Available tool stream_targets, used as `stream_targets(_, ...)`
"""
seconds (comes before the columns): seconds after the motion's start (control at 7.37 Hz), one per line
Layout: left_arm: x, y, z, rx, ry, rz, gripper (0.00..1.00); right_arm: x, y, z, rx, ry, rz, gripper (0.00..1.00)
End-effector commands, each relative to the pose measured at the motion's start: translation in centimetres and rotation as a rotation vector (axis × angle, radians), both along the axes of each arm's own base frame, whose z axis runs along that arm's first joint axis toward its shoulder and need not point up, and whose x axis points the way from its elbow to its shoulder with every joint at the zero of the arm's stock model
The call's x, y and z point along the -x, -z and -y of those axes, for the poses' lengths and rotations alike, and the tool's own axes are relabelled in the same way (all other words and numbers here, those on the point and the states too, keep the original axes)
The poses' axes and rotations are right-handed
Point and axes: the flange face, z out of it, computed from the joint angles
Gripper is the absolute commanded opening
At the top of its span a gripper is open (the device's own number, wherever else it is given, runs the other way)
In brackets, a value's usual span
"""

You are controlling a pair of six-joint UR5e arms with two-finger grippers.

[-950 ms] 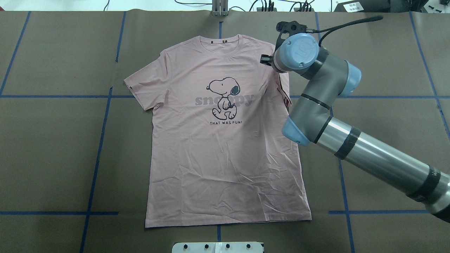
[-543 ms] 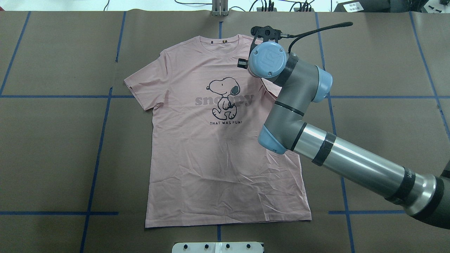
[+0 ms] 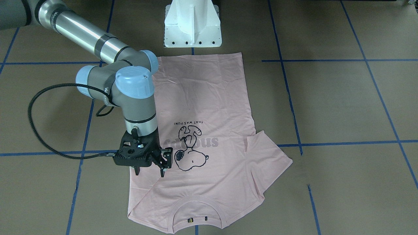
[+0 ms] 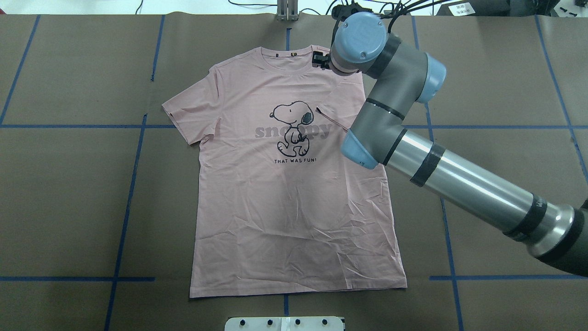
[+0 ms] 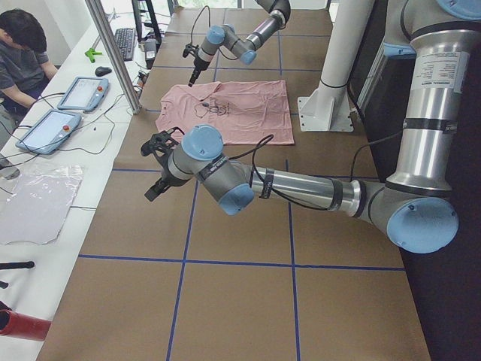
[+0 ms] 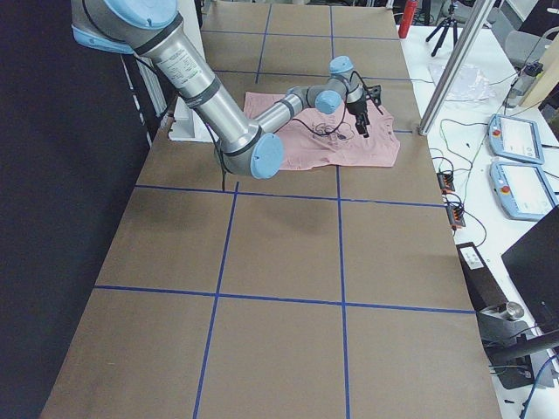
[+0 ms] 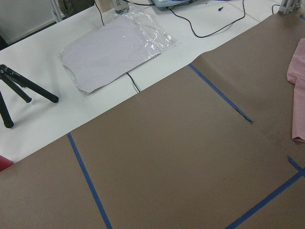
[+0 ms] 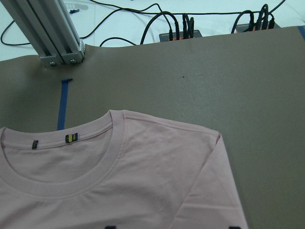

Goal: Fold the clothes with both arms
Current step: 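Withdraw the right arm while the left gripper moves to the other sleeve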

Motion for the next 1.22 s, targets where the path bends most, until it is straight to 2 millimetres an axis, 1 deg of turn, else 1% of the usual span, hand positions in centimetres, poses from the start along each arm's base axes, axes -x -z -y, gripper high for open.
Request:
stream_targets(0.0,-6.0,1.4,1.0,0.024,-0.067,-0.047,1.00,-10.7,-2.0,5.2,0.020,0.132,0.040,1.00)
stream_targets(0.14,-10.0,3.0,1.9,0.116,-0.061,-0.114,1.00,-17.2,-5.2,6.3,-0.014,0.203,0.030,1.00)
stream_targets(0.27,-12.5,4.9,3.1,0.192,0.043,-0.161,1.00,-23.3,-9.3,6.3,-0.051,0.265,0.009,1.00)
stream_targets(0.41,-18.2,6.0,3.2,0.256,0.070,-0.187,0.93,-29.2,-14.1,6.2,-0.081,0.334,-0.005,1.00)
stream_targets(0.54,-23.1,7.3,3.6,0.297,0.122,-0.206,0.84,-34.2,-18.4,5.4,-0.111,0.397,-0.016,1.00)
stream_targets(0.68,-28.4,8.2,3.9,0.349,0.158,-0.233,0.77,-37.6,-21.3,4.6,-0.125,0.424,-0.024,1.00)
stream_targets(0.81,-34.4,9.0,5.4,0.404,0.229,-0.256,0.73,-38.7,-22.3,4.2,-0.127,0.430,-0.024,1.00)
stream_targets(0.95,-39.6,8.2,5.8,0.428,0.274,-0.232,0.70,-38.7,-22.4,4.2,-0.125,0.428,-0.025,1.00)
stream_targets(1.09,-41.4,6.9,6.8,0.454,0.296,-0.216,0.67,-38.7,-22.2,4.0,-0.126,0.425,-0.023,1.00)
